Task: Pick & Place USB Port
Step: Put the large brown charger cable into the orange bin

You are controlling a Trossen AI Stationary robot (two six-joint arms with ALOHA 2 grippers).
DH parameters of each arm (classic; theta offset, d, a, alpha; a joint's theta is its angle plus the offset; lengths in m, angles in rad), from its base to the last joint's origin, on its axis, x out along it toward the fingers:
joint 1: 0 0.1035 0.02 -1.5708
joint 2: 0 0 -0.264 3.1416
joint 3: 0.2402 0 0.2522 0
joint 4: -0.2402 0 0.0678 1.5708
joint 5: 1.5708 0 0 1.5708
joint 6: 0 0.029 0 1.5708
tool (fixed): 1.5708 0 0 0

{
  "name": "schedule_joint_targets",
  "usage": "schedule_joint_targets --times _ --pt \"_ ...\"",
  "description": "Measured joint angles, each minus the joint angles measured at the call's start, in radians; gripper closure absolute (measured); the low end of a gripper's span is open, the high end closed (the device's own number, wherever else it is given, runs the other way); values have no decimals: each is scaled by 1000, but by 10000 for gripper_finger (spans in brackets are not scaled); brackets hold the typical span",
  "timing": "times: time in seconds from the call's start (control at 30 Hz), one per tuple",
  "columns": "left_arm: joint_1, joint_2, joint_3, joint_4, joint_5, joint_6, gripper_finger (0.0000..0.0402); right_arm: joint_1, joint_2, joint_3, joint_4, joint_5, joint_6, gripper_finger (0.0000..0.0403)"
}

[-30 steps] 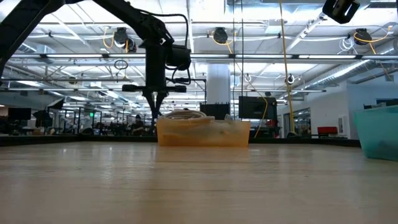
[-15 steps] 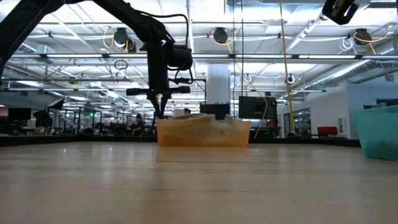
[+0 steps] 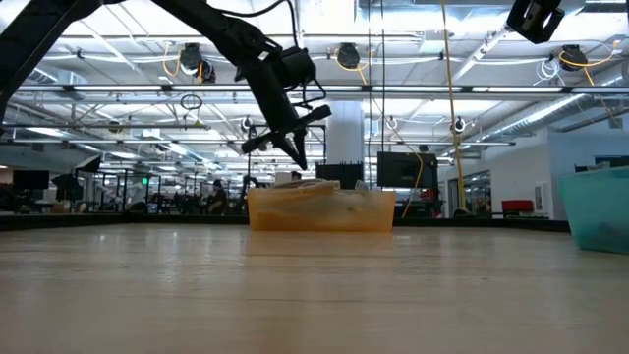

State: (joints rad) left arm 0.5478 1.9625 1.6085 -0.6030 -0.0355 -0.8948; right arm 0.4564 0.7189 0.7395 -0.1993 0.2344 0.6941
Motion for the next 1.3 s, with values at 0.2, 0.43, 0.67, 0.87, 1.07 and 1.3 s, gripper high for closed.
schedule_joint_targets --times 0.2,0.43,0.67,0.87,1.07,1.3 --pt "0 0 0 49 39 47 401 0 0 0 0 0 0 268" --pt "-15 6 0 126 216 209 401 -26 0 0 1 0 -1 268" --pt "-53 43 -10 149 382 242 401 -56 -1 0 2 -30 0 268" --pt "-55 63 -96 355 426 146 401 -62 0 0 5 -31 -1 268" --pt "-44 64 -206 514 406 39 402 -63 -1 0 3 -56 1 268" --pt "-35 64 -256 530 375 32 402 -62 -1 0 -1 -56 1 268"
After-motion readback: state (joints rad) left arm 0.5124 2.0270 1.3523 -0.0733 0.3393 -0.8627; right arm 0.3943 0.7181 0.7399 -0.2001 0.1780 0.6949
